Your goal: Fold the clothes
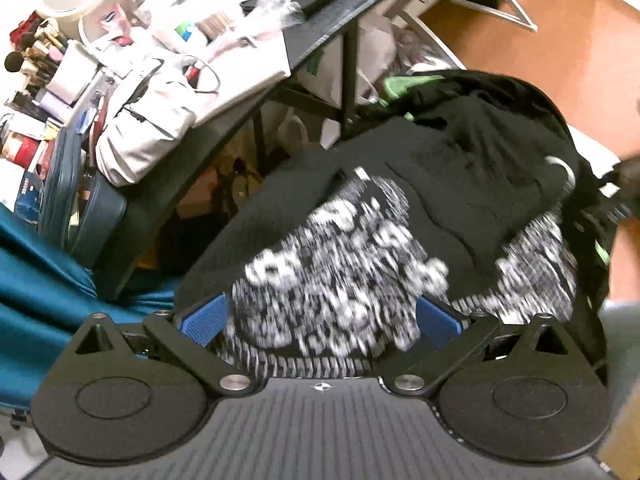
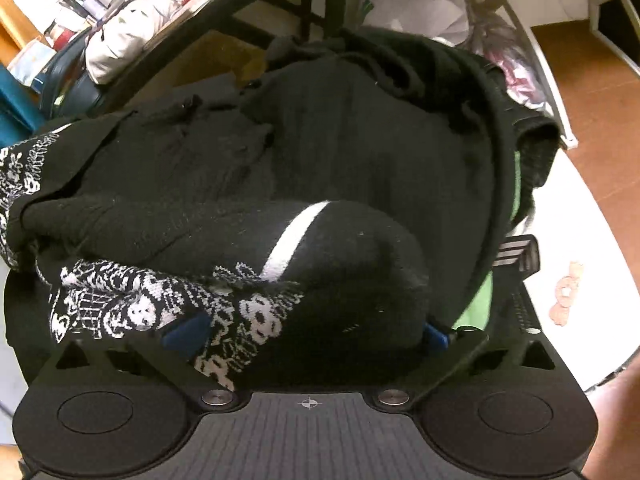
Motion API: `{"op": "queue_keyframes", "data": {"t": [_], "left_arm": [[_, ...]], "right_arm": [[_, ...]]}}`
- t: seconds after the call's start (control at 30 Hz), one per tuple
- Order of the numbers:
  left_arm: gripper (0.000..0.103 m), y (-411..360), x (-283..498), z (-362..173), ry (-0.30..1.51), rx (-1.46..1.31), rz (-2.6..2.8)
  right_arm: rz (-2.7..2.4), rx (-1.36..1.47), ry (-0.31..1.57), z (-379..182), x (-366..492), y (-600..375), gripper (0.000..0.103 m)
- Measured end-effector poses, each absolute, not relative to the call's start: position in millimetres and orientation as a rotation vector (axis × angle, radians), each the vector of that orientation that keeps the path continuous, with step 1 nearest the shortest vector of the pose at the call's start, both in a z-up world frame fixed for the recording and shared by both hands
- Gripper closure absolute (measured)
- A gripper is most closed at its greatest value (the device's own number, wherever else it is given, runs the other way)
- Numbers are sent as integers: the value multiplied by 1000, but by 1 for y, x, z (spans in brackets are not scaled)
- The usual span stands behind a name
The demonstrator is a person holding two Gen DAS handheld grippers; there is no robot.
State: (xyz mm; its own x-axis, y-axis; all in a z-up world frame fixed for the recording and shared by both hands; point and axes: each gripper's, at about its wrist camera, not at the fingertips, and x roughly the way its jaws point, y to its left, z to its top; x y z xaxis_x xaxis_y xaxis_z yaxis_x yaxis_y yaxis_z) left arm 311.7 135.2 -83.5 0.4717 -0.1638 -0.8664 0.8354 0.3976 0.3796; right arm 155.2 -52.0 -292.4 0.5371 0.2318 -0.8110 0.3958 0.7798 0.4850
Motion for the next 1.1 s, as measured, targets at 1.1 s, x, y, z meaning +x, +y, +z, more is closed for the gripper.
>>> {"op": "queue_keyframes", "data": {"t": [1.1], "left_arm": [[0, 101, 346, -173, 881, 1053, -887]], "right_arm": [[-220, 544, 1093, -309, 177, -19, 1]]}}
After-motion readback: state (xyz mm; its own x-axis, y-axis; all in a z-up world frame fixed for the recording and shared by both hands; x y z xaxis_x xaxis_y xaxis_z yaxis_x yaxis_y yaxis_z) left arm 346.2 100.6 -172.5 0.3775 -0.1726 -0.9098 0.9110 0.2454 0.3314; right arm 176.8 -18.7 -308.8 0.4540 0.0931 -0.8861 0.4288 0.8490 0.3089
